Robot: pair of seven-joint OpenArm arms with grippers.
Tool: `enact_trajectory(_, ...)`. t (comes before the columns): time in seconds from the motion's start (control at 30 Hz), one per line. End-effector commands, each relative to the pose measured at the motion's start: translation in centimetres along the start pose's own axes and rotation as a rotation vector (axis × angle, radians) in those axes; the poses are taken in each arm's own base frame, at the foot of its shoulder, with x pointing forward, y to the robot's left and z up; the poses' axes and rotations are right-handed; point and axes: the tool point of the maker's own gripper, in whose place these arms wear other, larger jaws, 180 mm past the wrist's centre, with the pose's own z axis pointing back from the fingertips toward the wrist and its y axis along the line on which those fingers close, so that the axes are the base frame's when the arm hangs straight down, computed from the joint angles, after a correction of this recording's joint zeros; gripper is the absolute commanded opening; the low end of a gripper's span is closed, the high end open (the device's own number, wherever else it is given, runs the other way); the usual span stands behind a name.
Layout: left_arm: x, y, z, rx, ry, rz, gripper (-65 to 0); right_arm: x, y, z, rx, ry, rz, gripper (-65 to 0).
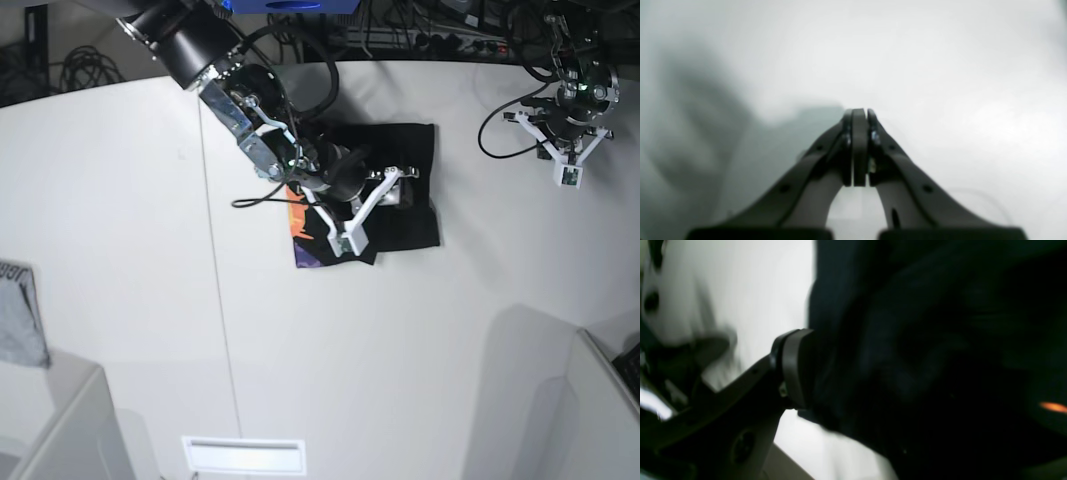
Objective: Fold the T-shirt properly
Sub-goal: 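Fold the right gripper's end over onto the left gripper's end, then release the folded bundle and flatten it with both grippers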
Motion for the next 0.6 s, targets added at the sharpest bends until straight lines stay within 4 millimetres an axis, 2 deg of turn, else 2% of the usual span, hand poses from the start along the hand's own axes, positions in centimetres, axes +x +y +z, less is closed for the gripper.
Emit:
enact_trajectory(0.0, 0.9, 0.6, 0.3, 0.014, -0.028, -0.01, -65.0, 1.7, 1.9, 0.1, 0.046, -0.042, 0.032, -29.6)
enact_trajectory(0.33, 0.1, 0.3, 0.4, 0.008, -0.011, -0.007, -65.0, 1.6, 4.3, -0.6, 0.08, -0.016, 0.15, -29.6)
enact_trajectory(0.37, 0.1, 0.3, 0.4, 0.008, -0.011, -0.007, -65.0, 1.6, 5.0, -1.0, 0.087, -0.007, 0.174, -29.6)
enact_trajectory(0.47, 0.1, 0.3, 0.4, 0.008, -0.013, -0.007, -65.0, -0.2, 7.5, -2.7, 0.11, 0.057, 0.258, -29.6)
enact_trajectory(0.57, 0.2, 0.3, 0.4, 0.008, -0.014, -0.008, -65.0, -1.2, 10.0, -2.8, 0.151, 0.08, 0.366, -29.6)
